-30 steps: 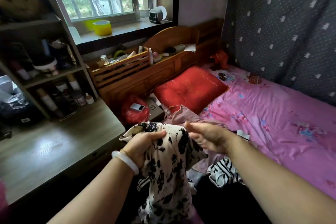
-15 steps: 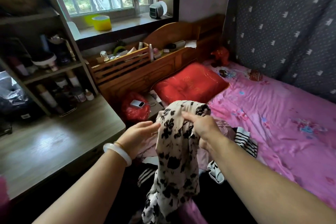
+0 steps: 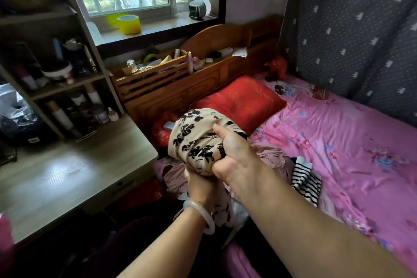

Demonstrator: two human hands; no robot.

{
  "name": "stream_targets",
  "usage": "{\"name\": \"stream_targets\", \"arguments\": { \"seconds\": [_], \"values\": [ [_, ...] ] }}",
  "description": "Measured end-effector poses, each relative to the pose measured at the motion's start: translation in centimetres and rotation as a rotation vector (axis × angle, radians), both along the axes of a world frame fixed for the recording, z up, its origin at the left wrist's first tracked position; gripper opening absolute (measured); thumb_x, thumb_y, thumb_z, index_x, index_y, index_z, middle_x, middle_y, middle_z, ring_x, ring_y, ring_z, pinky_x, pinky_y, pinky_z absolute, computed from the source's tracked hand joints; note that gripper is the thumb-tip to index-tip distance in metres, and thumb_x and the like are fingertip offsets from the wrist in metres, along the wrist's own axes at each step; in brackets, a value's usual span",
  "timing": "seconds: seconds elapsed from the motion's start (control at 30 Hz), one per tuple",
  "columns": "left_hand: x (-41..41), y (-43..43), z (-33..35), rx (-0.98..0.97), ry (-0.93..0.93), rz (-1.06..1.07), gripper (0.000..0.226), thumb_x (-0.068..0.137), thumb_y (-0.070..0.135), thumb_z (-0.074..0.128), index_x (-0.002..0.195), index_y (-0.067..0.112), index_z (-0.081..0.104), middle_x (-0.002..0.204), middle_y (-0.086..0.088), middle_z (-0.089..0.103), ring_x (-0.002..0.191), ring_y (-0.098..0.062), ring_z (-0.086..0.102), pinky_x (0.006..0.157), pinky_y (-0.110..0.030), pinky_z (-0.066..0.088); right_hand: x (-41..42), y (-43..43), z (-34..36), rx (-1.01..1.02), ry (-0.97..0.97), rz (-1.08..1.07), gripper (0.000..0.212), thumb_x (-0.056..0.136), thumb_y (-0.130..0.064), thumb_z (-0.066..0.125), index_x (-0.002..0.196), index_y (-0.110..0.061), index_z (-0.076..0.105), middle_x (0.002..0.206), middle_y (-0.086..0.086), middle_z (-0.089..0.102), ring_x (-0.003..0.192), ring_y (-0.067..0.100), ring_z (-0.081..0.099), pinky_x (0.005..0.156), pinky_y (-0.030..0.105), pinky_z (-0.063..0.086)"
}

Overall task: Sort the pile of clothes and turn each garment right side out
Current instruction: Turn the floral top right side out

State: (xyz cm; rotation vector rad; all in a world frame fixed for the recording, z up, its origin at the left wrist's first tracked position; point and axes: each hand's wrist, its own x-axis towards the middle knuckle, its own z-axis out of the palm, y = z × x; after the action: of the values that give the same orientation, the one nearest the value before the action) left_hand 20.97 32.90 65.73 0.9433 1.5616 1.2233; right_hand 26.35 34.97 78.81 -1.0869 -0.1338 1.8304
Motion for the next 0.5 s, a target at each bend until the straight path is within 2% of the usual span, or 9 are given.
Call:
{"name": "stream_targets", "arguments": {
  "seconds": [0.07,0.1,0.17,0.2,0.27,0.33,0.37,0.43,0.5],
  "values": [
    [-1.2,0.8,1.0,-0.026,-0.059,0.059,0.029,0.091,0.004,0.057,0.102,0.029,0.047,0.099,0.003,0.056,0.100,-0.018,0.063,0.067,-0.005,0.047,0.4,0.0,0.1,0.030,0.074,0.002,0.032,0.098,-0.026,0.049,0.116,-0.001,0.060,0.123,0.019,0.063,0.116,0.034,0.059,0.091,0.045,0.048],
    [-1.7,1.1,1.8,-0.036,-0.114,0.085,0.026,0.094,0.003,0.051,0.093,0.029,0.049,0.090,0.005,0.056,0.086,-0.013,0.062,0.066,-0.009,0.048,0.9,0.1,0.0,0.040,0.104,0.002,0.036,0.099,-0.026,0.045,0.123,-0.001,0.056,0.128,0.020,0.060,0.121,0.034,0.056,0.097,0.046,0.045],
    [-2.5,1.9,3.6,-0.055,-0.454,0.042,0.018,0.099,0.015,0.043,0.091,0.023,0.056,0.086,0.000,0.062,0.076,-0.011,0.062,0.070,-0.025,0.053,2.1,0.5,-1.1,0.000,0.135,-0.028,0.039,0.101,-0.024,0.041,0.128,0.001,0.053,0.132,0.020,0.057,0.126,0.033,0.052,0.107,0.045,0.039],
    [-2.9,1.9,4.7,-0.077,-0.651,-0.006,0.024,0.099,0.028,0.042,0.100,0.015,0.062,0.094,-0.010,0.067,0.084,-0.019,0.067,0.077,-0.031,0.056,2.6,0.5,-1.7,-0.025,0.148,-0.053,0.038,0.101,-0.022,0.040,0.125,0.003,0.054,0.129,0.022,0.059,0.124,0.033,0.053,0.106,0.045,0.040],
    [-3.2,2.0,5.5,-0.067,-0.774,-0.042,0.042,0.092,0.039,0.052,0.121,0.011,0.060,0.119,-0.023,0.063,0.108,-0.035,0.063,0.095,-0.050,0.050,3.4,0.3,-3.4,-0.085,0.134,-0.082,0.033,0.101,-0.021,0.039,0.107,0.004,0.060,0.108,0.025,0.066,0.105,0.035,0.064,0.087,0.046,0.051],
    [-3.0,2.0,5.5,-0.003,-0.679,0.059,0.028,0.089,0.012,0.055,0.115,0.019,0.062,0.114,-0.023,0.066,0.106,-0.039,0.063,0.094,-0.057,0.049,4.2,0.1,-5.4,-0.113,0.073,-0.077,0.031,0.100,-0.019,0.040,0.092,0.002,0.061,0.078,0.024,0.071,0.068,0.034,0.071,0.056,0.044,0.058],
    [-2.9,1.7,5.6,0.012,-0.610,0.108,0.031,0.088,0.001,0.050,0.106,0.020,0.064,0.108,-0.022,0.067,0.102,-0.040,0.064,0.092,-0.057,0.050,4.6,0.0,-6.2,-0.132,0.034,-0.065,0.031,0.100,-0.019,0.040,0.091,0.003,0.061,0.071,0.023,0.071,0.057,0.034,0.070,0.044,0.043,0.056],
    [-2.5,1.4,6.5,0.032,-0.634,0.105,0.036,0.088,-0.007,0.043,0.099,0.020,0.063,0.100,-0.021,0.068,0.098,-0.040,0.065,0.090,-0.055,0.052,5.2,-0.1,-7.3,-0.152,-0.005,-0.008,0.033,0.100,-0.017,0.040,0.095,0.007,0.062,0.070,0.025,0.070,0.052,0.034,0.069,0.039,0.043,0.054],
    [-2.3,1.1,6.8,0.029,-0.671,0.092,0.034,0.089,-0.009,0.043,0.105,0.017,0.059,0.094,-0.019,0.067,0.086,-0.035,0.067,0.082,-0.049,0.055,5.5,-0.1,-8.1,-0.144,-0.046,0.111,0.034,0.099,-0.018,0.042,0.099,0.008,0.064,0.075,0.025,0.070,0.056,0.034,0.070,0.041,0.041,0.055]
  ]
}}
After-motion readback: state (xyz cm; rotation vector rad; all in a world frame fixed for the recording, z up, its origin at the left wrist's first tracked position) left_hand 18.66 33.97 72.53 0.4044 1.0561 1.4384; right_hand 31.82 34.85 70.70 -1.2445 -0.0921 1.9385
